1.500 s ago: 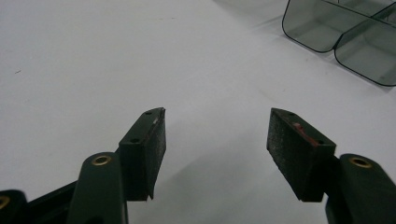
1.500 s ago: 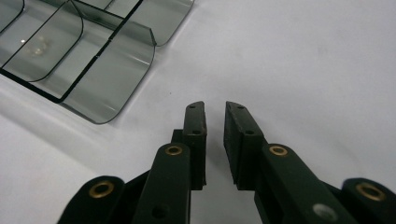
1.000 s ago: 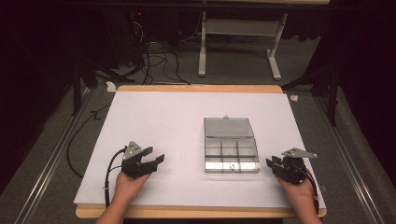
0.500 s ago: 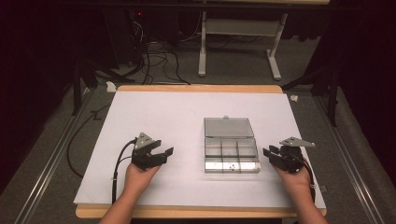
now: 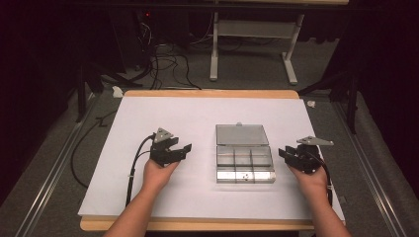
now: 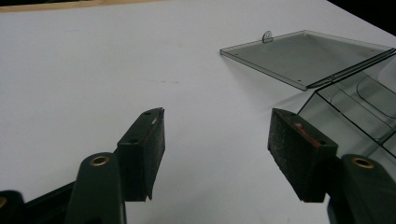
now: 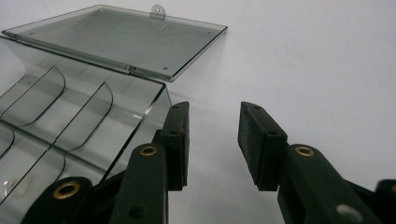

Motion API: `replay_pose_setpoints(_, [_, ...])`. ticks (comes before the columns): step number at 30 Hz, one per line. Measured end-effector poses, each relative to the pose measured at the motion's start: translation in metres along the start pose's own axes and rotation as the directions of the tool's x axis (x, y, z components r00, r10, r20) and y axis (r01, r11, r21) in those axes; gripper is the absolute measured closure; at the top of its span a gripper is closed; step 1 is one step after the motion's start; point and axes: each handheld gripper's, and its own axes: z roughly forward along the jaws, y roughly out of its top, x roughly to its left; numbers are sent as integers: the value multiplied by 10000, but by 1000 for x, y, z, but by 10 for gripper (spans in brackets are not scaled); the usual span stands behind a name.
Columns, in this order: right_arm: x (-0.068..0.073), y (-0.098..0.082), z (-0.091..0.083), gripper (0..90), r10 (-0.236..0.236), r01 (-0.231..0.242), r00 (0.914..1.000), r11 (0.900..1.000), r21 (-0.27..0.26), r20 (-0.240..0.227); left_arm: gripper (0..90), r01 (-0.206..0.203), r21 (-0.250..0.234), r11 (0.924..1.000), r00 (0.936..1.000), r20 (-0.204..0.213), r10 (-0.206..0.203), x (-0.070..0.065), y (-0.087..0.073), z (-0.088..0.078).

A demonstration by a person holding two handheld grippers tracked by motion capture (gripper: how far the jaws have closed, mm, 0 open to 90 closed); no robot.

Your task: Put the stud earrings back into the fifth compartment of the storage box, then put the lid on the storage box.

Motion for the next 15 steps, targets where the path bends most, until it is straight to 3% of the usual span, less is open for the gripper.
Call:
replay_pose_setpoints(5, [0, 8, 7, 648, 23, -23, 10000, 10000, 30, -5, 370, 252, 137, 9996, 9992, 320, -257, 1, 8, 13])
replay_pose_setpoints(9, [-1, 15, 13, 653, 18, -18, 10000, 9999, 103, -6, 369, 216, 190, 9996, 9990, 392, -223, -2, 14, 23])
replay_pose_setpoints(12, [-1, 20, 15, 660, 89, -90, 9999, 9999, -54, -126, 371, 523, 165, 9985, 9966, 623, -533, -3, 18, 28])
replay_pose_setpoints(15, [1, 27, 18, 656, -7, 9, 9998, 10000, 99, -216, 374, 464, 216, 9987, 9963, 716, -478, -9, 23, 35])
